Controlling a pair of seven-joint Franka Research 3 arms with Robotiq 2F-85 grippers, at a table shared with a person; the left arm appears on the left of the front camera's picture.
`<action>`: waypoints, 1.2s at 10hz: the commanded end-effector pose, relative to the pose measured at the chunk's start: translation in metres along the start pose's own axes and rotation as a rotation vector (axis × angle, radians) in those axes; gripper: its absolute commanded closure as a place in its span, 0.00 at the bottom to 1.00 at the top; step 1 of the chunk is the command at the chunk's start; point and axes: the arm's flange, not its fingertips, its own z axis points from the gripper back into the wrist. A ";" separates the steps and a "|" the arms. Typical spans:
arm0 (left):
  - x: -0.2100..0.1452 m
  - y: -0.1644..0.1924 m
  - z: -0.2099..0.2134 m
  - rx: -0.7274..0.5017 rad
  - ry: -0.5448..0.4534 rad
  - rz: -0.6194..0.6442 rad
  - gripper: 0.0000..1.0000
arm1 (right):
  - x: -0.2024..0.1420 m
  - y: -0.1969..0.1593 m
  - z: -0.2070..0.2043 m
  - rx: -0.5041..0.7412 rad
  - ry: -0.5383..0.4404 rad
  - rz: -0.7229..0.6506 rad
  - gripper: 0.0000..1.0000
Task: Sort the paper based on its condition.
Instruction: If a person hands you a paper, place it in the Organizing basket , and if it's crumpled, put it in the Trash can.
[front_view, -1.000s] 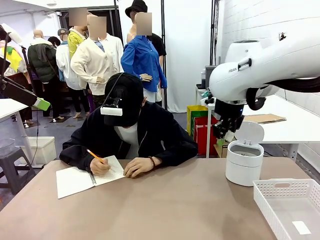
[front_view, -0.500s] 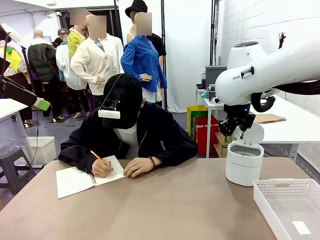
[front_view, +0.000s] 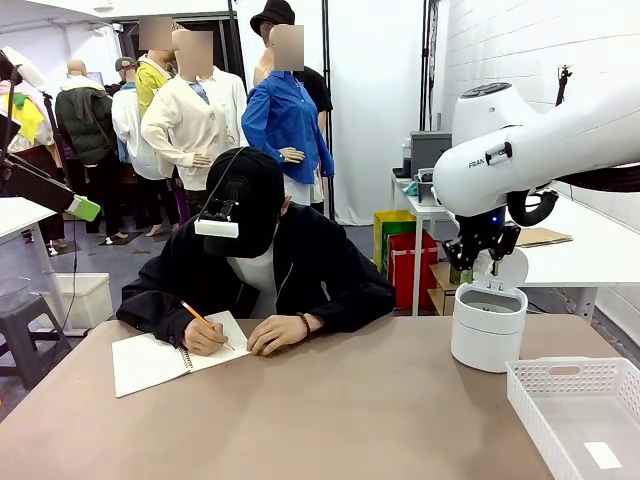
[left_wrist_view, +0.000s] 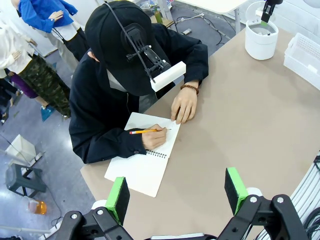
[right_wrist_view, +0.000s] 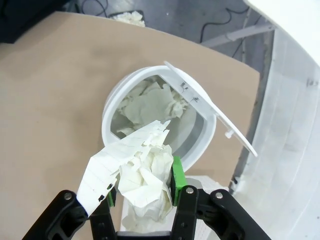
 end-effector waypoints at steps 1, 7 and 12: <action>0.000 0.001 0.000 0.002 0.000 0.002 0.00 | 0.001 0.002 0.000 0.002 -0.007 0.007 0.49; 0.000 0.001 0.000 0.002 0.000 0.002 0.00 | -0.003 -0.003 0.001 -0.010 0.000 -0.020 0.00; 0.000 0.001 0.000 0.002 0.000 0.002 0.00 | -0.008 0.001 0.002 0.002 -0.008 -0.006 0.00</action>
